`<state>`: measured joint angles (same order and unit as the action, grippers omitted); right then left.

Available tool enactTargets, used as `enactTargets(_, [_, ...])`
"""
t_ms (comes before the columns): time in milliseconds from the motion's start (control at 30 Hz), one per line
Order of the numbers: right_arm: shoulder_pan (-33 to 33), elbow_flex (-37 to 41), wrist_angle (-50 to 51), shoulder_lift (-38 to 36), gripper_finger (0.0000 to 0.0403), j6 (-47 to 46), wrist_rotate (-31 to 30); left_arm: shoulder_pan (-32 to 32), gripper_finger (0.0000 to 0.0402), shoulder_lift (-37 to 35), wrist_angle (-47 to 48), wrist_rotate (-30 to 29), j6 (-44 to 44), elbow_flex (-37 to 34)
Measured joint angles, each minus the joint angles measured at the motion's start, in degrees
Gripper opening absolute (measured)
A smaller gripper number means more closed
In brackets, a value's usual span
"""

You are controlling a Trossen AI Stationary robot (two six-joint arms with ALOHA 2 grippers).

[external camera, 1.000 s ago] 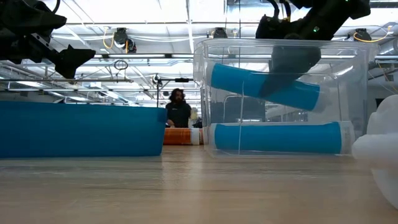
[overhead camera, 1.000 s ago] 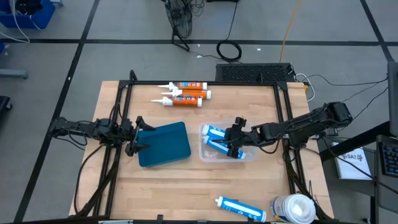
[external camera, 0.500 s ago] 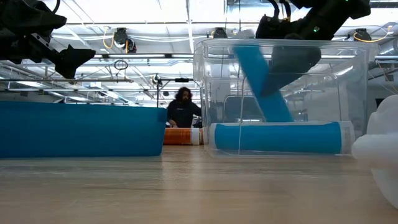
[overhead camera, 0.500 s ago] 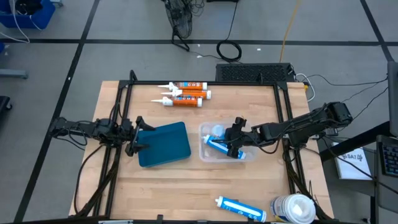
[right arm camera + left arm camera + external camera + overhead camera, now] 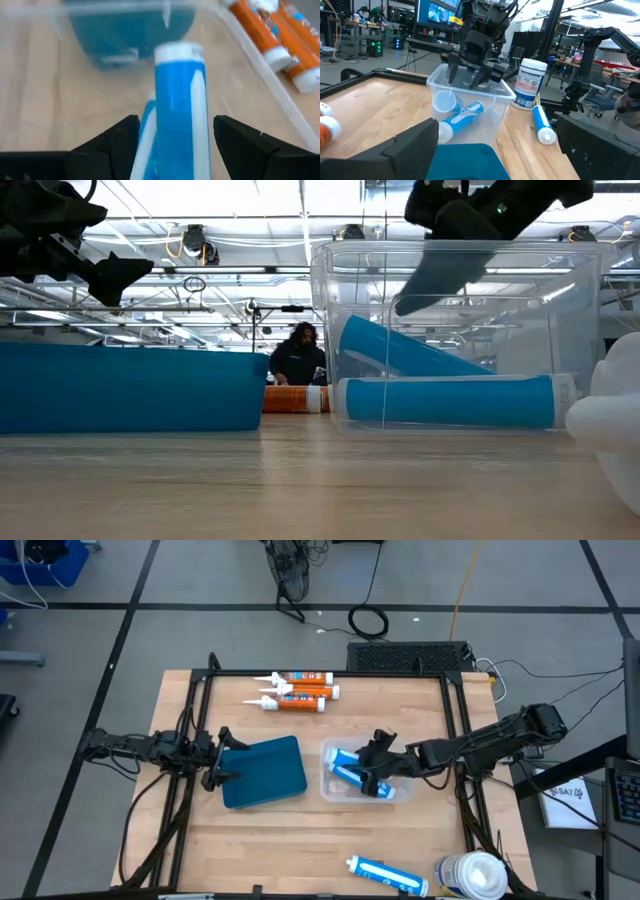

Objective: Pick & place silicon tubes, Sealant and Lysol wipes
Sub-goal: Put the blue sealant bottle into the transparent bin

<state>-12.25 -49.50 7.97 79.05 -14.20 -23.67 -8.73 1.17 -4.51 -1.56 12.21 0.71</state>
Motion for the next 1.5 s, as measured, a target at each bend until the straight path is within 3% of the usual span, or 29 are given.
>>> enactTargets(100, [-0.66, 0.0, -3.75, 0.0, 0.0238, 0.04, 3.36, 0.01, 0.0395, 0.0, 0.0, 0.0, 0.0, 0.0])
enactTargets(433, [-5.55, 0.0, -24.03, 0.0, 0.0237, 0.59, 24.56, 0.02, 0.0395, 0.0, 0.0, 0.0, 0.0, 0.0])
enactTargets(667, [-11.95, 0.0, -33.37, 0.0, 0.0238, -1.66, 44.57, 0.01, 0.0395, 0.0, 0.0, 0.0, 0.01, 0.0])
enactTargets(767, [-15.49, 0.0, -35.48, 0.0, 0.0238, -1.3, 47.44, 0.01, 0.0395, 0.0, 0.0, 0.0, 0.01, 0.0])
enactTargets(833, [-18.29, 0.0, -36.2, 0.13, 0.024, -0.33, 45.37, 0.0, 0.0395, 0.0, 0.0, 0.0, 0.02, 0.0])
enactTargets(1000, [-26.85, -0.05, -37.82, 1.74, 0.0267, 2.35, 25.73, 0.0, 0.0395, 0.0, 0.0, 0.0, 0.01, 0.0])
enactTargets(1133, [-32.93, -2.85, -33.66, 4.34, 0.0297, 1.08, 15.7, 0.0, 0.0395, 0.0, 0.0, 0.0, 0.0, 0.0])
enactTargets(1333, [-40.41, -15.8, -12.14, 10.87, 0.0312, -3.29, 2.33, 0.0, 0.0395, 0.0, 0.0, -0.02, 0.01, 0.0])
enactTargets(1500, [-42.34, -30.2, 12.76, 18.6, 0.0308, -14.69, -1.81, 0.01, 0.0395, 0.0, -0.02, -0.01, 0.02, 0.0])
